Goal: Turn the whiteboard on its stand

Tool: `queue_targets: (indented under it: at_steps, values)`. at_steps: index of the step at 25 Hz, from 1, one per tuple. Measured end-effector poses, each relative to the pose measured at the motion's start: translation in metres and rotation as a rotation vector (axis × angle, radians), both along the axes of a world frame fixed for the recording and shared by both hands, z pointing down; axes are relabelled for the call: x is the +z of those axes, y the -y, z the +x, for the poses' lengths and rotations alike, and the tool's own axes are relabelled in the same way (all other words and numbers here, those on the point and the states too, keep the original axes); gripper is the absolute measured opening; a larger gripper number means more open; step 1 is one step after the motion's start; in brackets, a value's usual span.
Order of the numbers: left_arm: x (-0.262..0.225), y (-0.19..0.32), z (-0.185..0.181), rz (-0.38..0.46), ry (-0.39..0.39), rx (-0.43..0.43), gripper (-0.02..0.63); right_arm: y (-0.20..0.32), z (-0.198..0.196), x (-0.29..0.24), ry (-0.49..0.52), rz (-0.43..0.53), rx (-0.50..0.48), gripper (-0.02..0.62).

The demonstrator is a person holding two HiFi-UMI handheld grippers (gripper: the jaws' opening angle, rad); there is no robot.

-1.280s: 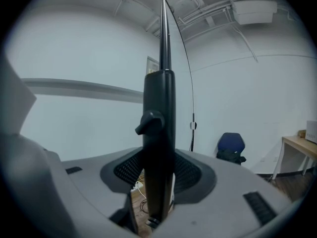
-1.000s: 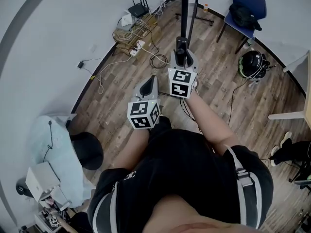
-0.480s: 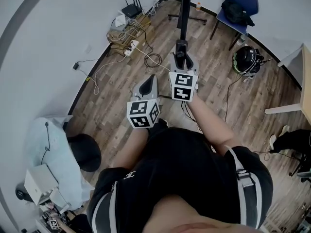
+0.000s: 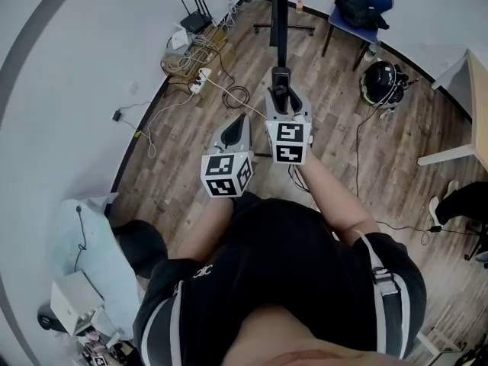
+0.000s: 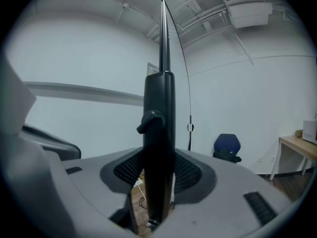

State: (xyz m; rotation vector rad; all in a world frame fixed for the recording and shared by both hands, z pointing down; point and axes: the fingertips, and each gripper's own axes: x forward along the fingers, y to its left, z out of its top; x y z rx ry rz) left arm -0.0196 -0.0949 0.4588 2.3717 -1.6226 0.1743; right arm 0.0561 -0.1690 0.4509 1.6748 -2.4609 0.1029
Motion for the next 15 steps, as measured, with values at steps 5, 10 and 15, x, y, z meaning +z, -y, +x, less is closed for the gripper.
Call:
queue_targets:
  at_steps: [5, 10, 15]
  values:
    - [-0.002, -0.002, 0.013, 0.010, 0.004, 0.037, 0.008, -0.004, 0.004, -0.002, 0.003, 0.004, -0.005, 0.183]
    - [0.003, -0.010, 0.012, 0.008, -0.002, 0.030, 0.008, -0.006, 0.009, 0.000, 0.006, 0.013, -0.003, 0.183]
    - [0.003, -0.016, 0.000, 0.010, -0.007, 0.005, 0.008, -0.006, 0.009, 0.001, 0.023, 0.025, -0.012, 0.184]
